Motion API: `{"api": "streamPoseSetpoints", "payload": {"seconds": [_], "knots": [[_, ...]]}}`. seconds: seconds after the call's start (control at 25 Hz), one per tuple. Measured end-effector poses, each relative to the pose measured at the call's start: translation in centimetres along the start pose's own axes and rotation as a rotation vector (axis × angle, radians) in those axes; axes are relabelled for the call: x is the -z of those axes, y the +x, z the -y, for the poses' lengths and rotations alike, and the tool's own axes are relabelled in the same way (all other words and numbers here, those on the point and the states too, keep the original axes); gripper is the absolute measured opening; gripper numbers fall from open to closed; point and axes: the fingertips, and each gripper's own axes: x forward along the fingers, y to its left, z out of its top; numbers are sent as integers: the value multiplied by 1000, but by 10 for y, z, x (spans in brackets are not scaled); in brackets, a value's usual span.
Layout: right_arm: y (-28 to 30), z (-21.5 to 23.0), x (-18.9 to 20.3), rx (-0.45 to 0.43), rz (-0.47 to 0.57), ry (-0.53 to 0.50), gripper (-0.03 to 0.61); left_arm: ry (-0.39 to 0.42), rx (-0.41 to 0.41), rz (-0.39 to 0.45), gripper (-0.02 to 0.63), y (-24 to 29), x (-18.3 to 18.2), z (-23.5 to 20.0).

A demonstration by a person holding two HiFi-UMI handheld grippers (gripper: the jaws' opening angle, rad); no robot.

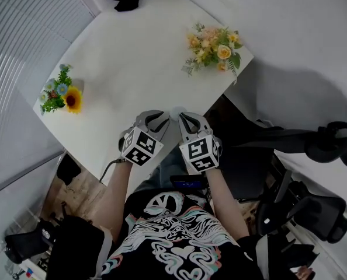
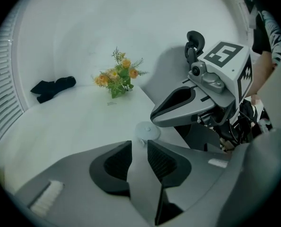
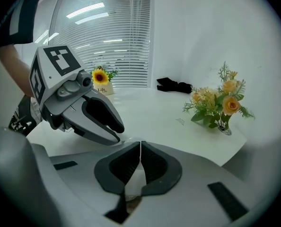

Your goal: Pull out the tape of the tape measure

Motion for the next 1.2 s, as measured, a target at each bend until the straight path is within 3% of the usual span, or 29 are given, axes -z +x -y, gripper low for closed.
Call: {"api": "streamPoseSetpoints", "payload": {"seconds": [0.36,1.2], "knots": [[4,-2,10,-25,-39,-4,6,104,40,-55,92,10,1,3],[5,0,10,-48,-50,-20,5,226,165,-79,58,16,1,10]]}}
